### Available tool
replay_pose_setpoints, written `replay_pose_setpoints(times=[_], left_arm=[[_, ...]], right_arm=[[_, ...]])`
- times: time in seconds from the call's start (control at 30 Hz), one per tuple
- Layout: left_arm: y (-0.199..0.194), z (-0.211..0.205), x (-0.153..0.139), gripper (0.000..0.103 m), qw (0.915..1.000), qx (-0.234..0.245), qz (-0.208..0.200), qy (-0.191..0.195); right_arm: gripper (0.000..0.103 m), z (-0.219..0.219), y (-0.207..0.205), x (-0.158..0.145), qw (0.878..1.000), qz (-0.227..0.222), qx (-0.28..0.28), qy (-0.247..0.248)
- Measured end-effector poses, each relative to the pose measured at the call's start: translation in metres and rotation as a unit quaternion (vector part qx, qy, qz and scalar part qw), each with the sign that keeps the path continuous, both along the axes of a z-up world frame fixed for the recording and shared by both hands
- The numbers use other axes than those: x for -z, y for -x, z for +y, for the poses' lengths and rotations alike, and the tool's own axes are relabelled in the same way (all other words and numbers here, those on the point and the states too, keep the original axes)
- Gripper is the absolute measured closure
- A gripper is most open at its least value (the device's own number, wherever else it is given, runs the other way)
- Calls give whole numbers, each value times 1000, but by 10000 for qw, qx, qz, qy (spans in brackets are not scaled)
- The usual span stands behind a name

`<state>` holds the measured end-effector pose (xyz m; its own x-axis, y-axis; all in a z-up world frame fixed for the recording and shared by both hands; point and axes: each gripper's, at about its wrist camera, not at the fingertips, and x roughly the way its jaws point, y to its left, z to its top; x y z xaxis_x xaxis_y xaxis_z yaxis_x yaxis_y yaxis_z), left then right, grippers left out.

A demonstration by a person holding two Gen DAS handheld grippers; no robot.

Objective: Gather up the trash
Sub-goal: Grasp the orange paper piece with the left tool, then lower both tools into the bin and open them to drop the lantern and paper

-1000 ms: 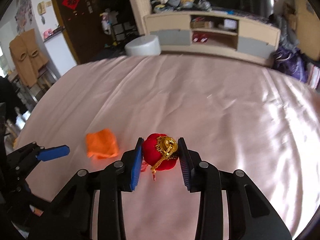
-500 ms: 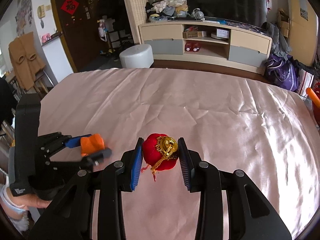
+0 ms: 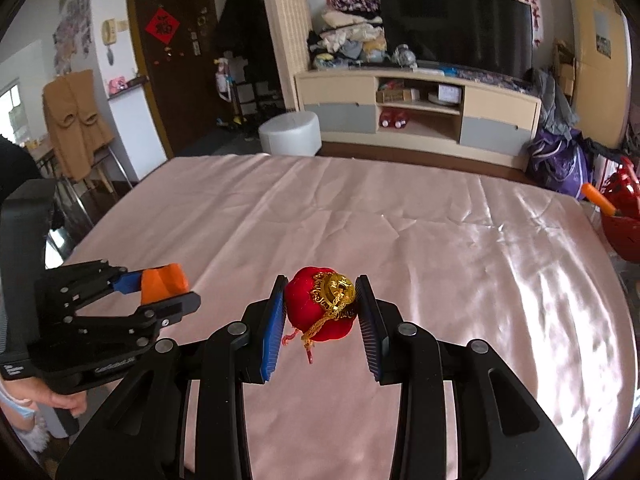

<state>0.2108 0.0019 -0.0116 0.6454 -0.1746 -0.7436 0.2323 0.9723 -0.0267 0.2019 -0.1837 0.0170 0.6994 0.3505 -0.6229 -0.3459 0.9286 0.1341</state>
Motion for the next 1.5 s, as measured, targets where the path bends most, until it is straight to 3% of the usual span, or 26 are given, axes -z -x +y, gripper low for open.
replay_pose_setpoints(times=[0.2,0.4,0.77,1.13,1.33,1.5], left_arm=[[70,-13,-7,60,9998,144,143,70],[123,-22,-5,60,9994,157,187,251],[190,-30,50,60,9969,104,558,537],[206,-31,130,60,9891,-159,1319,642],[203,-38,158,60,9852,42,1607,587],[196,-36,169,60,9810,75,1836,621]], right_arm=[[68,0,58,-10,9997,-140,-205,51],[68,-5,101,1,9995,-68,-295,99],[67,-10,154,60,9977,590,-342,30],[67,-6,178,121,9948,1005,40,184],[67,-11,175,157,9883,1483,334,-128],[67,-14,172,169,9852,1641,473,-157]])
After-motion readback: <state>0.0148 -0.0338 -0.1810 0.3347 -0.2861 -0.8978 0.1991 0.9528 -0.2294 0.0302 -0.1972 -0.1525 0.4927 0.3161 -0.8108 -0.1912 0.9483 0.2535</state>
